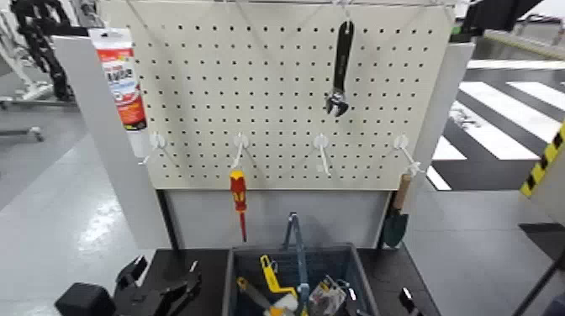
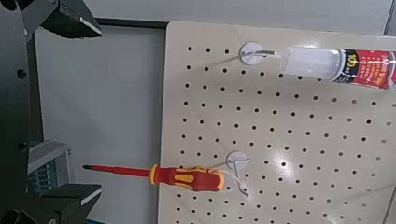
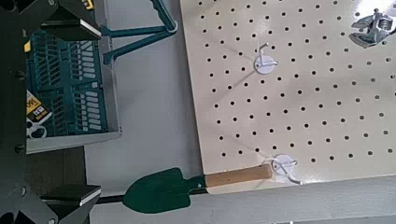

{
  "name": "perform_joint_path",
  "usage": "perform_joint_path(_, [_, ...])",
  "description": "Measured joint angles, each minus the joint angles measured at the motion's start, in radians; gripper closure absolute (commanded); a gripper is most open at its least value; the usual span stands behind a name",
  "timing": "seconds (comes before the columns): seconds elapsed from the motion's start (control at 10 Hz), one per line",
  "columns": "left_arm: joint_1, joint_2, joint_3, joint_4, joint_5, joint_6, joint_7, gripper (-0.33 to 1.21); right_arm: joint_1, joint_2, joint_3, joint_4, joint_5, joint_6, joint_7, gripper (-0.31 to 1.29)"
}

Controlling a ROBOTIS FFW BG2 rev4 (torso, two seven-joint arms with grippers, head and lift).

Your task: Grasp the handle of the crate.

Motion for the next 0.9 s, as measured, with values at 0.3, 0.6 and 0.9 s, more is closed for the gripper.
perform_joint_path(0.3, [-0.002,0.000,-0.003,0.007,0.007,-0.001,-0.003,0.11,-0.001,-0.001,0.002,0.001,-0.001,0.003,0.000,0.14])
perform_joint_path(0.6, [-0.006,0.001,-0.007,0.008,0.025,-0.005,-0.003,0.12,-0.001,-0.001,0.002,0.001,-0.003,0.006,0.000,0.14])
perform_joint_path(0.9, [-0.024,0.011,-0.035,0.008,0.133,0.029,-0.001,0.12,-0.001,-0.001,0.002,0.001,-0.004,0.009,0.000,0.14])
